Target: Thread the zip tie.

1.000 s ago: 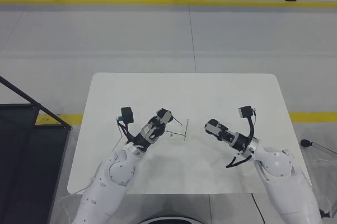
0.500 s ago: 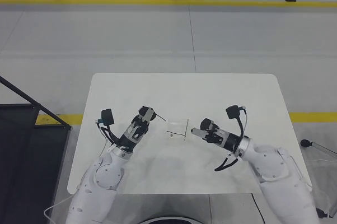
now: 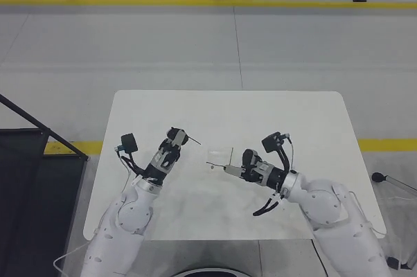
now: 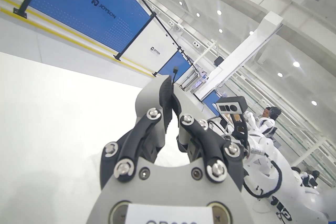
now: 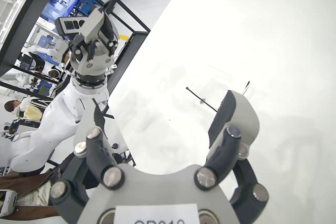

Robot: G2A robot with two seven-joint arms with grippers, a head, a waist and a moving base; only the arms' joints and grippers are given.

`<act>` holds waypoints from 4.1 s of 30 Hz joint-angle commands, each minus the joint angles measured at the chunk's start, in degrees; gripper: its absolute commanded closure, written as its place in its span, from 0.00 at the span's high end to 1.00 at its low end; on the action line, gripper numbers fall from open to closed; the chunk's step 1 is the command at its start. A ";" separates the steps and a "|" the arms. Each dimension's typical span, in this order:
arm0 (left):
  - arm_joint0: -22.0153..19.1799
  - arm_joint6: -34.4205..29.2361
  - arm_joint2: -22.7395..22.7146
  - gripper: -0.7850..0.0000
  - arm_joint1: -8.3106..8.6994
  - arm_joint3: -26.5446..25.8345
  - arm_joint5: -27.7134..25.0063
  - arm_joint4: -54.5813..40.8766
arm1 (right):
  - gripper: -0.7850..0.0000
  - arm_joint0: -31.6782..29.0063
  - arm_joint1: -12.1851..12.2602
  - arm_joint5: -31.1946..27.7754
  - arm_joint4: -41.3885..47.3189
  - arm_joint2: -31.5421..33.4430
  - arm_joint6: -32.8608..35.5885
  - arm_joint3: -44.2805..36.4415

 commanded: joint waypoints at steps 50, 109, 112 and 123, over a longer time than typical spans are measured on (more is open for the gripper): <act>0.74 -4.52 -5.92 0.00 0.90 -2.93 9.37 -5.65 | 0.67 30.86 -17.64 28.98 -51.09 -39.13 25.37 17.29; 1.29 -0.19 -8.32 0.00 0.89 -3.31 15.89 -6.74 | 0.00 23.61 -25.12 23.83 -66.40 -31.69 29.05 20.24; 1.29 -0.19 -8.32 0.00 0.89 -3.31 15.89 -6.74 | 0.00 21.94 -24.92 24.53 -69.07 -30.82 28.36 18.11; 1.23 -4.54 -7.72 0.00 1.21 -4.05 13.81 -4.80 | 0.00 10.40 -22.45 25.19 -80.55 -23.65 21.75 1.04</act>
